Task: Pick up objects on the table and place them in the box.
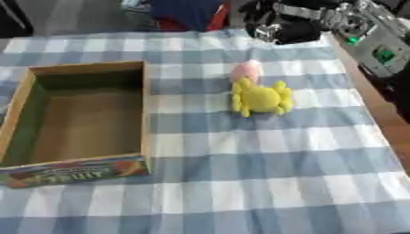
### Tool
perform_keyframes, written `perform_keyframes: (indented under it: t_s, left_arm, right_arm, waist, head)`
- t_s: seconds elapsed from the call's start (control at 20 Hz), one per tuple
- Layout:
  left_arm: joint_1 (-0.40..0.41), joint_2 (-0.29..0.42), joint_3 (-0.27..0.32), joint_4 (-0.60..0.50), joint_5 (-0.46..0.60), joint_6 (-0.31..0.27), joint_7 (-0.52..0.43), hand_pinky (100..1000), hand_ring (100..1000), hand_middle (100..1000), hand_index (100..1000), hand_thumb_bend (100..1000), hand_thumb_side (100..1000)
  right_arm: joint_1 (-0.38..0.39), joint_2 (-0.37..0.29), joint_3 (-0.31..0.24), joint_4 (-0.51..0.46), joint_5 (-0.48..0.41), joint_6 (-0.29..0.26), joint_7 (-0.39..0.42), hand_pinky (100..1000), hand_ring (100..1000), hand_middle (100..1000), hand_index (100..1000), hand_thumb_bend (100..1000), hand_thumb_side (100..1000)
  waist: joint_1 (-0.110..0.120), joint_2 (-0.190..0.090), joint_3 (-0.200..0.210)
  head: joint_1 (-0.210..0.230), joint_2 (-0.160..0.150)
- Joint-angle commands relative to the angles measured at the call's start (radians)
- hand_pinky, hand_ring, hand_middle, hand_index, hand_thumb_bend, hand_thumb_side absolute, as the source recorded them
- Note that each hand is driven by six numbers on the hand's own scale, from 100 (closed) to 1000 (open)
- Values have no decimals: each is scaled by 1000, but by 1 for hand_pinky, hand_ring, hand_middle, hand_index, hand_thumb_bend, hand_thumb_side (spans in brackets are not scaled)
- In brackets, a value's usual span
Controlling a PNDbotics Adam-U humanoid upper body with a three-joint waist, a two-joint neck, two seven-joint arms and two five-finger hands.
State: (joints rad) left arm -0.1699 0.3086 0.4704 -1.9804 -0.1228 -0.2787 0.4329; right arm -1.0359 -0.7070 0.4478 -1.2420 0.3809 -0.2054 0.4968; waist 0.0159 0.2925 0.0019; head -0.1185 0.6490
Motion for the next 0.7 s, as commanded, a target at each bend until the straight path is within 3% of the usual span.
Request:
perform_keyframes:
  t_s: [0.05, 0.3, 0.4, 0.7]
  left_arm:
    - [-12, 22, 3, -20, 0, 0, -5, 376, 597, 535, 832, 443, 568]
    - [-14, 21, 4, -20, -1, 1, -6, 376, 597, 535, 832, 445, 570]
    - [-15, 21, 4, -20, -1, 2, -6, 376, 597, 535, 832, 444, 569]
    - [-16, 21, 4, -20, -1, 5, -7, 376, 597, 535, 832, 443, 567]
  right_arm:
    - [7, -51, -26, -42, -23, 9, 22, 750, 862, 838, 1000, 100, 938]
    - [55, -80, -49, -82, -28, 30, 42, 772, 889, 868, 1000, 104, 920]
    - [68, -88, -54, -94, -17, 33, 50, 779, 897, 877, 1000, 147, 915]
    - [91, -98, -60, -87, 41, 19, 58, 794, 917, 921, 1000, 385, 975]
  waist:
    - [-1, -14, 3]
    - [-5, -10, 1]
    - [-6, -10, 0]
    - [-10, -9, -1]
  head:
    - [3, -15]
    - [5, -22]
    - [5, -23]
    - [5, -25]
